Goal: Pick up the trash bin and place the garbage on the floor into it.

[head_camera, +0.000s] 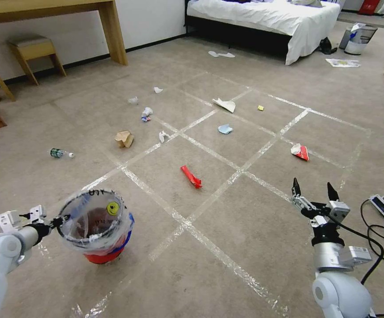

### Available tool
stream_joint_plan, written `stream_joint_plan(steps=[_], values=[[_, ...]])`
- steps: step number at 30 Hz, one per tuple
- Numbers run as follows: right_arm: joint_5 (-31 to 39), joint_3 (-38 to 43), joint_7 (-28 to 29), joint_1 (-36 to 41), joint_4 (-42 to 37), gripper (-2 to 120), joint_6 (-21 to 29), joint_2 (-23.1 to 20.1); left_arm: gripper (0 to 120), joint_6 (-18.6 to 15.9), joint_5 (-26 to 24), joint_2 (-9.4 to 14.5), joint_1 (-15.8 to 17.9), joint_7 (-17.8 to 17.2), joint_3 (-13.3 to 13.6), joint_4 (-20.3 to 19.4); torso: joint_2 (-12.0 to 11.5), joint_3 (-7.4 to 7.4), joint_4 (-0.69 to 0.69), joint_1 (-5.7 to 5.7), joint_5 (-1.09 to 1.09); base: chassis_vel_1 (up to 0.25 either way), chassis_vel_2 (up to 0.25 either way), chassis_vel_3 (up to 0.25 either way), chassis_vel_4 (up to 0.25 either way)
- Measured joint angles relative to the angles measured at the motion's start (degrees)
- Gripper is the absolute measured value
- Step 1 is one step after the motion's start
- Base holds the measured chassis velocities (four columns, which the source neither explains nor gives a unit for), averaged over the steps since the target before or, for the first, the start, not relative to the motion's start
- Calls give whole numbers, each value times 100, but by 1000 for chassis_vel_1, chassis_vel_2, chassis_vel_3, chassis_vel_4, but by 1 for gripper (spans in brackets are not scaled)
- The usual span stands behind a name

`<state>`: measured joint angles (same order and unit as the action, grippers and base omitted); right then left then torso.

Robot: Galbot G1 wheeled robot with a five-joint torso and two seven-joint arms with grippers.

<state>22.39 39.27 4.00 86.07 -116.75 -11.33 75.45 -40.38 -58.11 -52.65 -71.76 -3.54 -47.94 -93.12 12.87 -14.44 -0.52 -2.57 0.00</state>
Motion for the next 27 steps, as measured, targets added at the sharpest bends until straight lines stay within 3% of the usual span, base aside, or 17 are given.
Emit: stream_joint_plan(steps=[3,4,5,7,9,12,18,27], values=[[27,-6,5,-18,-45,100,36,-18,3,-4,-72,-105,-190,-292,-192,-479,0,0,0,0,0,0,0,0,0],[27,-6,5,-18,-45,100,36,-18,3,-4,-72,-105,-190,-292,-192,-479,0,0,0,0,0,0,0,0,0],[44,-5,16,-31,-95,100,67,-31,3,-48,-150,-212,-329,-567,-368,-897,0,0,-1,0,1,0,0,0,0],[44,-3,18,-34,-107,100,68,-33,3,-64,-179,-247,-370,-646,-423,-1010,0,0,-1,0,1,0,0,0,0],[35,26,51,-54,-142,100,62,-49,3,-143,-358,-367,-601,-985,-654,-1482,0,0,-1,0,1,0,0,0,0],[5,51,34,-30,-142,100,-25,-95,3,-169,-503,-524,-843,-1233,-792,-1794,1,0,0,0,0,0,0,0,0],[-4,90,-121,16,-132,100,-148,-108,3,-173,-562,-703,-1007,-1294,-945,-1938,0,0,-1,1,0,0,0,0,0],[-128,54,-266,59,-124,100,-214,-18,3,-175,-657,-744,-1067,-1271,-1112,-1980,1,0,-1,1,0,0,0,0,0]])
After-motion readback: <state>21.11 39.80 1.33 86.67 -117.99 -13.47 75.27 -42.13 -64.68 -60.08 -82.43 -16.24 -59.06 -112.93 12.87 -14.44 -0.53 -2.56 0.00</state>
